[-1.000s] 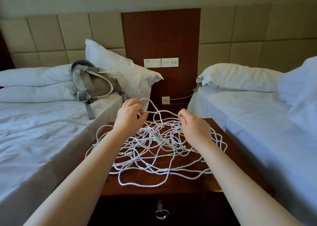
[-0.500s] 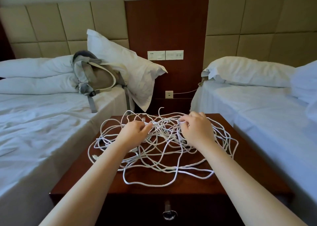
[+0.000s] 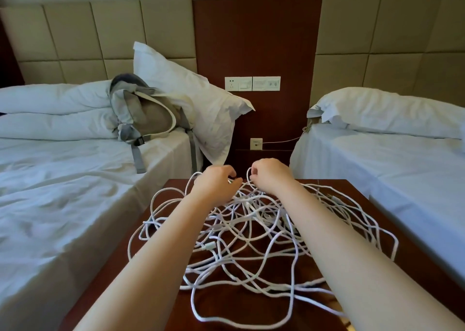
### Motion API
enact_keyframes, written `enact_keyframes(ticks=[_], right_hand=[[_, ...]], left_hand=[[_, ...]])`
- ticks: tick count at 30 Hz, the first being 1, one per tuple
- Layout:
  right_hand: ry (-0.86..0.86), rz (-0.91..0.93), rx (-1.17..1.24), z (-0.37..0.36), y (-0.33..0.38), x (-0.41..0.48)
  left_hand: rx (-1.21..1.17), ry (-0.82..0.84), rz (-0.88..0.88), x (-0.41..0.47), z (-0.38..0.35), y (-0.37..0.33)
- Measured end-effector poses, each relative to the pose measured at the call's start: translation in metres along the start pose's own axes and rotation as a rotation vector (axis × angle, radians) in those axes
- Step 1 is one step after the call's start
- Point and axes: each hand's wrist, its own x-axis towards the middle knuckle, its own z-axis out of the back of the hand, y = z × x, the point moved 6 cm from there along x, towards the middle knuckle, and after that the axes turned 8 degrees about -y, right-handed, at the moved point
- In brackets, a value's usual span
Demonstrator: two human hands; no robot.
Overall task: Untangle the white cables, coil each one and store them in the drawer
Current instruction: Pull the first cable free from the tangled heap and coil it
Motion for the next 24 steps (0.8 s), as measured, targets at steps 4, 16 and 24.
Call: enact_keyframes(ticks=[4,16,24], right_hand=[[0.138,-0.039,-0.023,-0.034,-0.010,0.016],[-0.180,-0.134,0.251,-0.041,-0.021,0.020],[-0.379,-0.009,0.498,0.017,-0.015,0.014]], left_hand=[[0.115,0.153,-0.002,-0.003,-0.032,0.022],[0.205,0.203,0.049,-0.004,-0.040,0.033],[-0.023,-0.067,-0.033,0.005,0.003,0.001]])
